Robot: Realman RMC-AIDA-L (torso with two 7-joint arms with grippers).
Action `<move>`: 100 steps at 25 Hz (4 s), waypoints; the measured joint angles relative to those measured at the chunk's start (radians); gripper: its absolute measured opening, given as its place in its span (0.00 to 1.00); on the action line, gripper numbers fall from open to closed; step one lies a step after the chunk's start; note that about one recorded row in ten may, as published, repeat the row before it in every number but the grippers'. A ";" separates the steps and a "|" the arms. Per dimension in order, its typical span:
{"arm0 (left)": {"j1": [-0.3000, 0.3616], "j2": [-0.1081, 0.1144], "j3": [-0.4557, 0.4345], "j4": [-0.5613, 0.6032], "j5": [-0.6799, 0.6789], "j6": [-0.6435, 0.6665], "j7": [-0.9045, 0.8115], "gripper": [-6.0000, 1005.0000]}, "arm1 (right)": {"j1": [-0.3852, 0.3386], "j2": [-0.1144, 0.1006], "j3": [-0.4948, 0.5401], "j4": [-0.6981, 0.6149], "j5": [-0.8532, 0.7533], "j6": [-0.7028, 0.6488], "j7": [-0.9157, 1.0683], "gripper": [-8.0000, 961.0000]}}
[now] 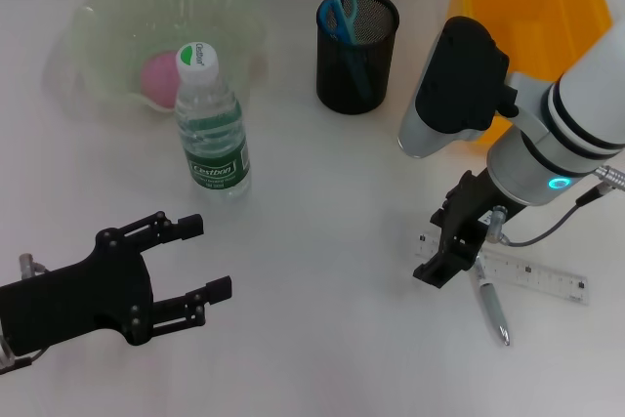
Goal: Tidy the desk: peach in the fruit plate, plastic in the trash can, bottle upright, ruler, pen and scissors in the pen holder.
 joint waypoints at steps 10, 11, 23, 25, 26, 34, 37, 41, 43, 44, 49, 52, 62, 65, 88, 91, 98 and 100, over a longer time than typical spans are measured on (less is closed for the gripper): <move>-0.002 0.000 0.001 0.000 0.000 0.000 0.000 0.80 | 0.016 0.000 0.001 0.031 0.000 0.012 0.006 0.69; -0.002 0.000 0.001 0.000 0.000 0.000 0.000 0.80 | 0.016 0.000 0.001 0.031 0.000 0.012 0.006 0.67; -0.004 -0.001 0.002 0.000 0.000 -0.006 0.000 0.80 | 0.032 0.000 0.012 0.068 0.009 0.014 0.006 0.53; -0.003 -0.001 0.002 0.000 0.000 -0.006 0.001 0.80 | 0.034 0.000 0.013 0.070 0.010 0.014 0.006 0.48; -0.003 -0.001 0.002 0.000 0.000 -0.006 0.001 0.80 | 0.034 0.000 0.013 0.070 0.010 0.014 0.006 0.45; 0.000 -0.001 0.002 0.000 0.000 -0.006 0.000 0.80 | 0.008 -0.002 0.145 -0.107 0.042 -0.040 0.017 0.40; 0.000 -0.001 0.002 0.000 0.000 -0.006 0.000 0.80 | -0.052 -0.003 0.254 -0.268 0.107 0.033 0.016 0.40; 0.002 -0.004 -0.004 0.000 0.000 -0.006 0.006 0.80 | -0.135 -0.004 0.262 -0.340 0.235 0.232 -0.044 0.40; 0.000 -0.005 -0.005 0.000 0.000 -0.006 0.008 0.80 | -0.209 -0.002 0.252 -0.314 0.424 0.462 -0.202 0.40; 0.000 -0.005 -0.005 0.000 0.000 -0.006 0.008 0.80 | -0.209 -0.002 0.252 -0.314 0.424 0.462 -0.202 0.40; 0.000 -0.005 -0.006 0.000 0.000 -0.006 0.008 0.80 | -0.231 -0.002 0.224 -0.095 0.911 0.698 -0.658 0.40; -0.001 -0.004 -0.007 0.000 0.000 -0.006 0.009 0.80 | -0.200 -0.001 0.218 0.062 1.228 0.715 -0.982 0.40; -0.002 -0.005 -0.008 0.000 0.000 -0.006 0.009 0.80 | -0.104 0.001 0.127 0.466 1.983 0.597 -1.781 0.40; -0.003 -0.006 -0.008 0.000 0.000 -0.006 0.007 0.80 | -0.057 0.003 0.107 0.586 2.104 0.557 -1.887 0.40; -0.001 -0.006 -0.008 0.000 0.000 -0.006 0.009 0.80 | 0.052 0.005 0.041 0.834 2.222 0.531 -1.894 0.42; -0.001 -0.006 -0.008 0.000 0.000 -0.006 0.009 0.80 | 0.056 0.005 0.039 0.844 2.224 0.531 -1.888 0.42; 0.000 -0.007 -0.006 0.000 0.000 0.000 0.009 0.80 | 0.048 0.005 0.024 0.843 2.219 0.542 -1.847 0.42; -0.001 -0.007 -0.006 0.000 0.000 0.002 0.009 0.80 | 0.045 0.005 0.015 0.842 2.219 0.542 -1.845 0.42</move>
